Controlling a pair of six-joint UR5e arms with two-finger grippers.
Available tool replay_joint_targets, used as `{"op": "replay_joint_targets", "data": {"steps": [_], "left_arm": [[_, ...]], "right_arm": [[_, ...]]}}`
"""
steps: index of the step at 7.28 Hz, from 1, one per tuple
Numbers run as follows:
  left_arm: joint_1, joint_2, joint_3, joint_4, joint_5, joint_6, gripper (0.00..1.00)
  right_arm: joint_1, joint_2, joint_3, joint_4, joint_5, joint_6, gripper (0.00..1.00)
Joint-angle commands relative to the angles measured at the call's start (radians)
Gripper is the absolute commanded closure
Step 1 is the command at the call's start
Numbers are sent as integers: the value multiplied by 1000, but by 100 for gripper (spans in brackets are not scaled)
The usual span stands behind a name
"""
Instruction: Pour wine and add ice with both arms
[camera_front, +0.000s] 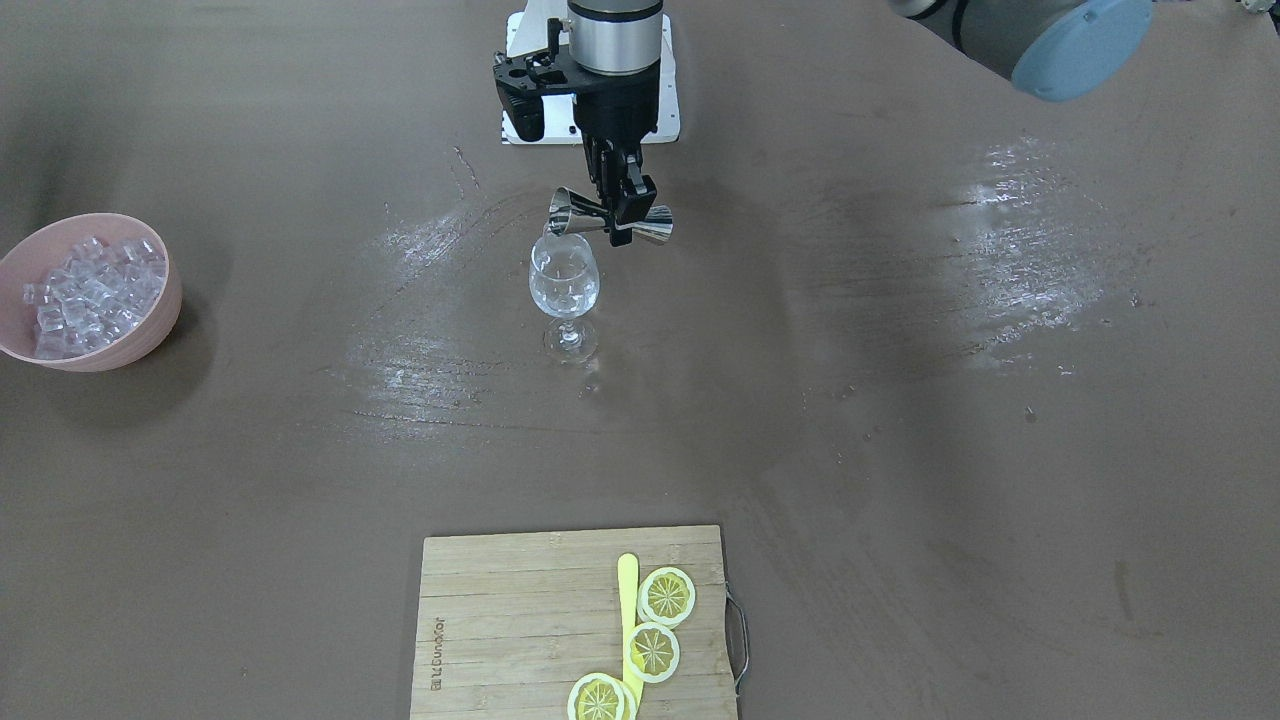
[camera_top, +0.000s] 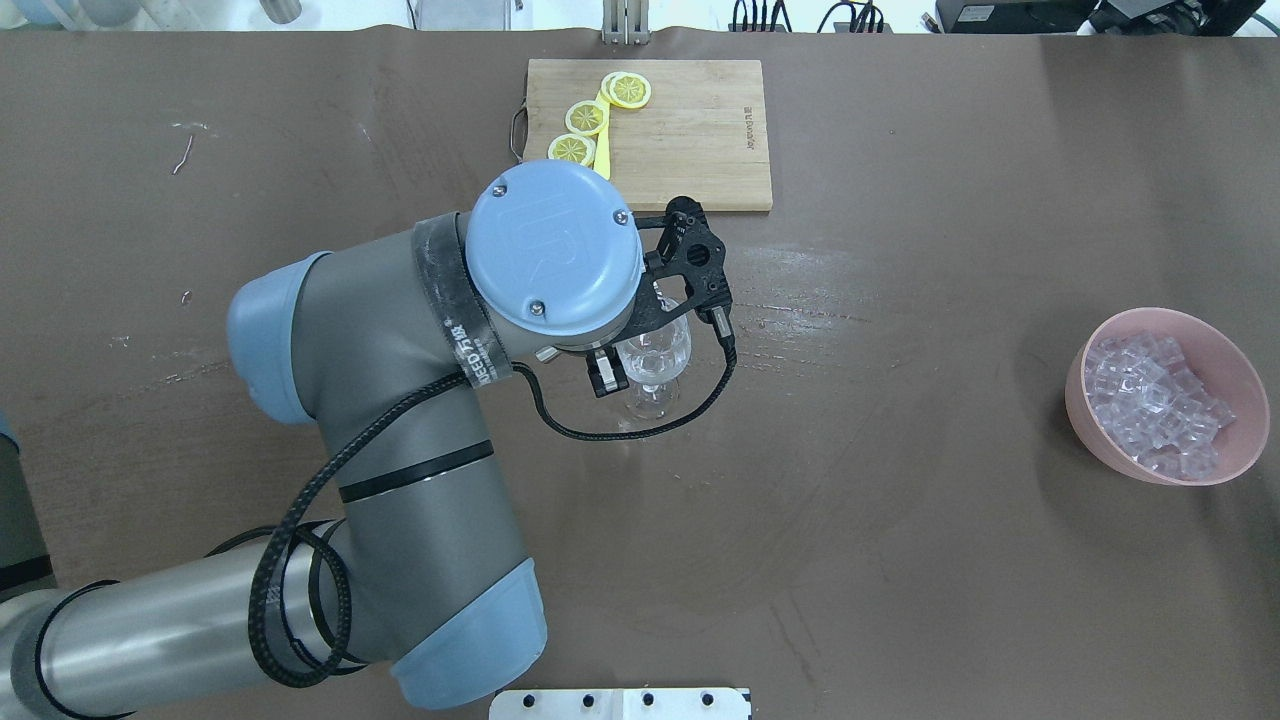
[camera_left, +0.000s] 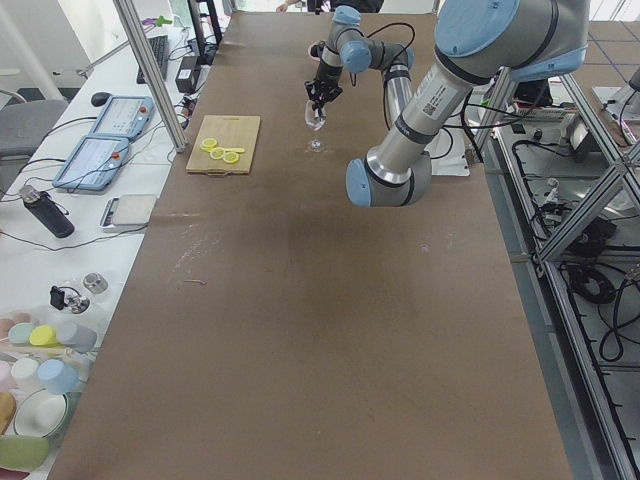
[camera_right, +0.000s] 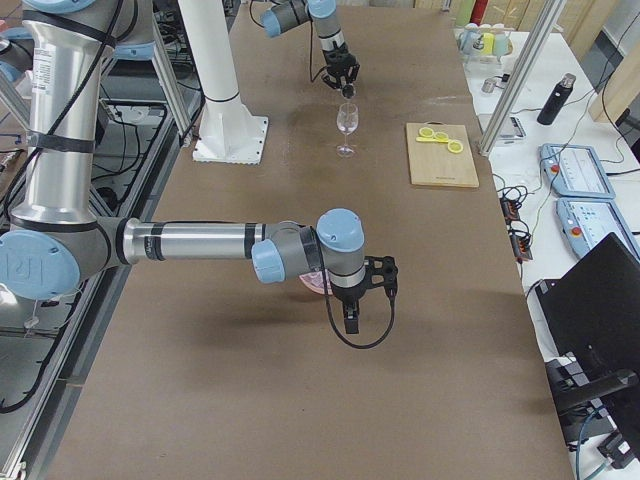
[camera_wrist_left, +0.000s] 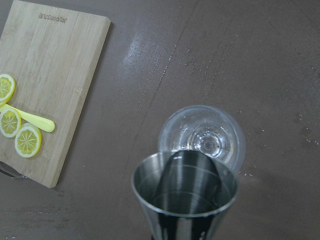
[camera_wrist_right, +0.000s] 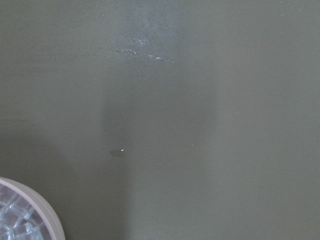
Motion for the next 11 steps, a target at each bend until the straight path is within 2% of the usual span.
{"op": "replay_joint_targets", "data": {"steps": [1,4,6,9,11], "left_arm": [[-2,2,9,2,-1,4,100],[-3,8,9,17,2,19,100],[-5,7,4,51,45,59,100],[-3,-68,9,186,86,62,100],[-3,-70,26,195,101,62,100]], "right_arm": [[0,0,0,-1,0,0,0],[0,2,-2,-1,0,0,0],[0,2,-2,-1,0,0,0],[0,2,-2,-3,0,0,0],[0,2,-8,-1,2,0,0]]}}
